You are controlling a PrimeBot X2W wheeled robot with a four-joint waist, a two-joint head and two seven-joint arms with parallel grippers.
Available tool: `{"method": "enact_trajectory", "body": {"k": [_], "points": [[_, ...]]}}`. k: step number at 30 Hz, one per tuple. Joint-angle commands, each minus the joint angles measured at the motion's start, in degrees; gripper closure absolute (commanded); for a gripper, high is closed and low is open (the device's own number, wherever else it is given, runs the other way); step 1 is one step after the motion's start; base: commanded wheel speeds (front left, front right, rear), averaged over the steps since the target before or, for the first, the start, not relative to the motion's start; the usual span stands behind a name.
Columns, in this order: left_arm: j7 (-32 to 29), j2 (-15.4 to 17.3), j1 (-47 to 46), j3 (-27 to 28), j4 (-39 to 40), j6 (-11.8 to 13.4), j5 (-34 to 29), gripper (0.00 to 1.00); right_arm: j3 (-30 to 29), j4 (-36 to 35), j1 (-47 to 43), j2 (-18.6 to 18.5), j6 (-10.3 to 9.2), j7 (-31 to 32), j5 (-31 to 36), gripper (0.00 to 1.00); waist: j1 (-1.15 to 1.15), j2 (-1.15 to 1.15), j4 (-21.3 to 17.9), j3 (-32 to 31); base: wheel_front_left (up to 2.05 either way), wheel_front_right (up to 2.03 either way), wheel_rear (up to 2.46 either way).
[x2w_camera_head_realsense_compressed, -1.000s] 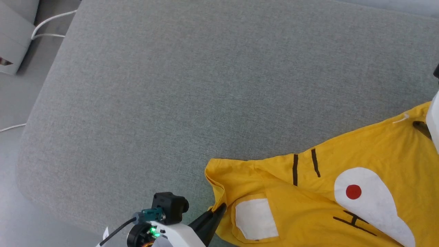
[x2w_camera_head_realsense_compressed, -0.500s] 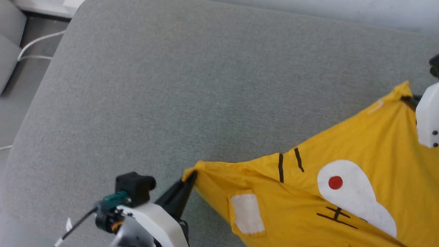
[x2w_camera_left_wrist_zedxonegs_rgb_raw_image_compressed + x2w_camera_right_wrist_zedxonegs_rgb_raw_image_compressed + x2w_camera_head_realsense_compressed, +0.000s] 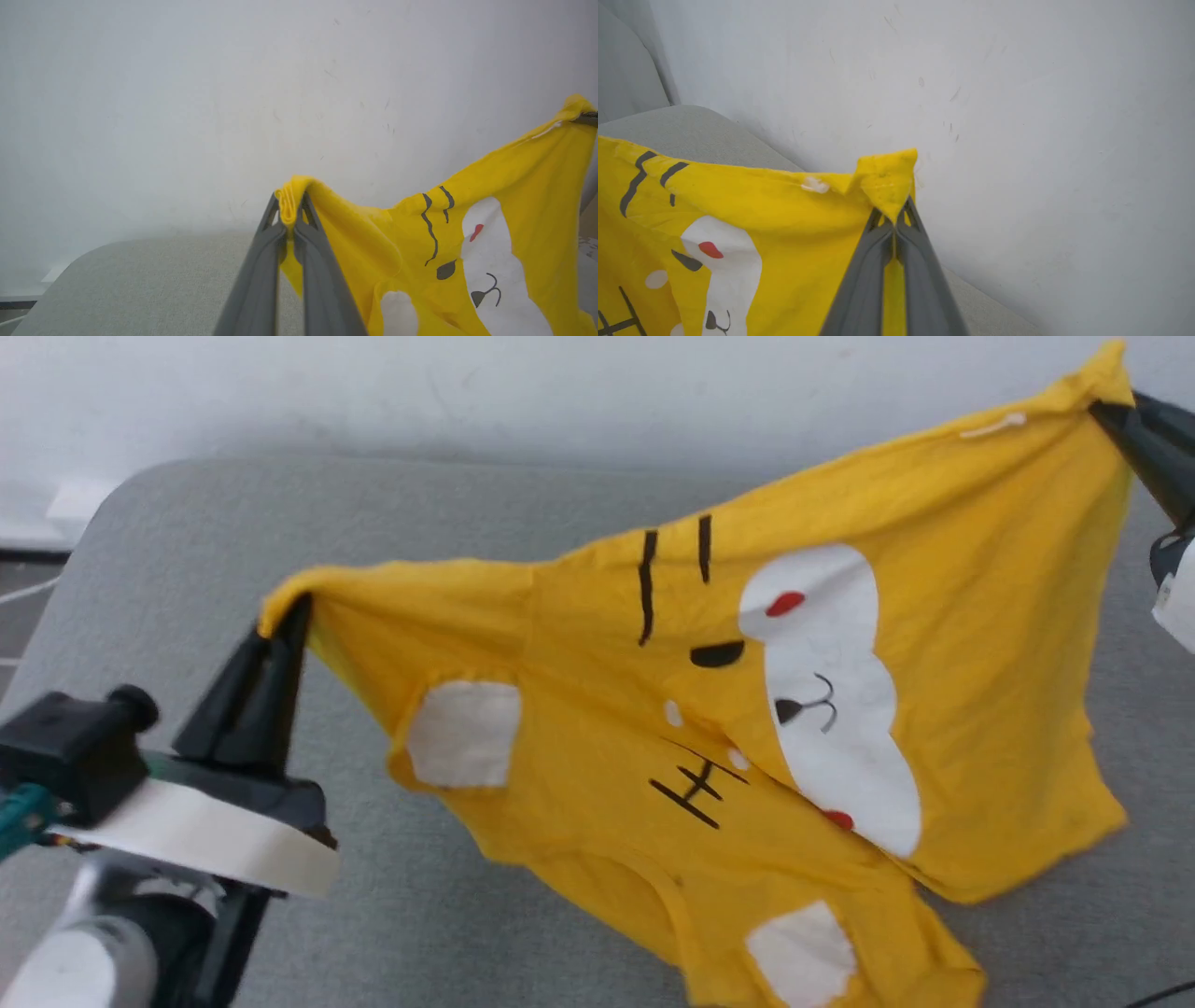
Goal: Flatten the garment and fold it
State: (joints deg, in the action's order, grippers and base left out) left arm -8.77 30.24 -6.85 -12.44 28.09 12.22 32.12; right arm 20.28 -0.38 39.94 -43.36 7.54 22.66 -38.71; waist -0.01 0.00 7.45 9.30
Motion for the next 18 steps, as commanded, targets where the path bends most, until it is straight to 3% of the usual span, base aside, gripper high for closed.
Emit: {"method": "enact_trajectory", "body": {"k": [1, 18], "points": [[0.75, 0.81, -1.66, 1.20, 1.11, 0.11, -0.70, 1.00, -0.50, -1.37, 0.74, 0.49, -0.05, -0.68, 0.44, 1.00, 0.01, 0.00, -5.53, -4.90, 0.00, 0.00, 0.00], [7.01, 6.58, -21.32, 12.93, 8.94, -0.80, -3.28, 1.00, -10.16, -14.76, 5.27, 5.92, -0.05, -0.27, 3.79, 1.00, 0.01, 0.00, -13.52, -4.82, 0.00, 0.00, 0.00]]}}
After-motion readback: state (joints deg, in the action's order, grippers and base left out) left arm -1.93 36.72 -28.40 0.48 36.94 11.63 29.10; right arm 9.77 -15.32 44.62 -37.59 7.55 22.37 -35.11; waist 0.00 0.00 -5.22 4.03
